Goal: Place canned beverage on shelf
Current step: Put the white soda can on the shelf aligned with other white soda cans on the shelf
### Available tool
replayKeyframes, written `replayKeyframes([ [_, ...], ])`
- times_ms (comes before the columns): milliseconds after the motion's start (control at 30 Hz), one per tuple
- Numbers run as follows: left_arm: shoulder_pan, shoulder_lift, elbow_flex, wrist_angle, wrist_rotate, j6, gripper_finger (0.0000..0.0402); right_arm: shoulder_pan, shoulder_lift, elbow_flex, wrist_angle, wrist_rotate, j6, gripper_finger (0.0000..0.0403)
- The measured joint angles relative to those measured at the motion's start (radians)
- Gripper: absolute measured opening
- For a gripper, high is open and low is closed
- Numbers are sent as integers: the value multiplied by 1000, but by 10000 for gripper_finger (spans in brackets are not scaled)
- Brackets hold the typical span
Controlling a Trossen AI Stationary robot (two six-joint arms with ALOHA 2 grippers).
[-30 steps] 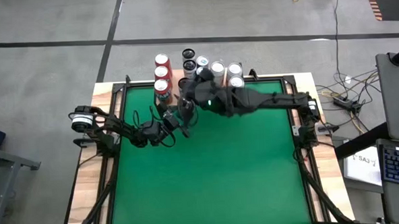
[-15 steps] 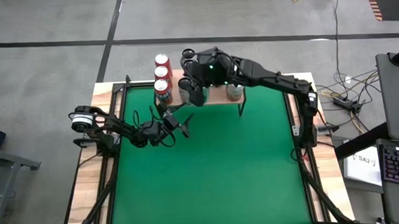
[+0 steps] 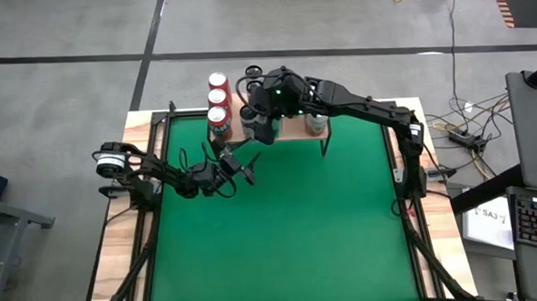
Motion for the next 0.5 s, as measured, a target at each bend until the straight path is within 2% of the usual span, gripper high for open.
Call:
replayKeyframes([
  [367,0,0,0,1,0,0,239,0,30,-7,5,6,-3,352],
  [500,0,0,0,1,0,0,239,1,38,-7,4,51,-5,352],
])
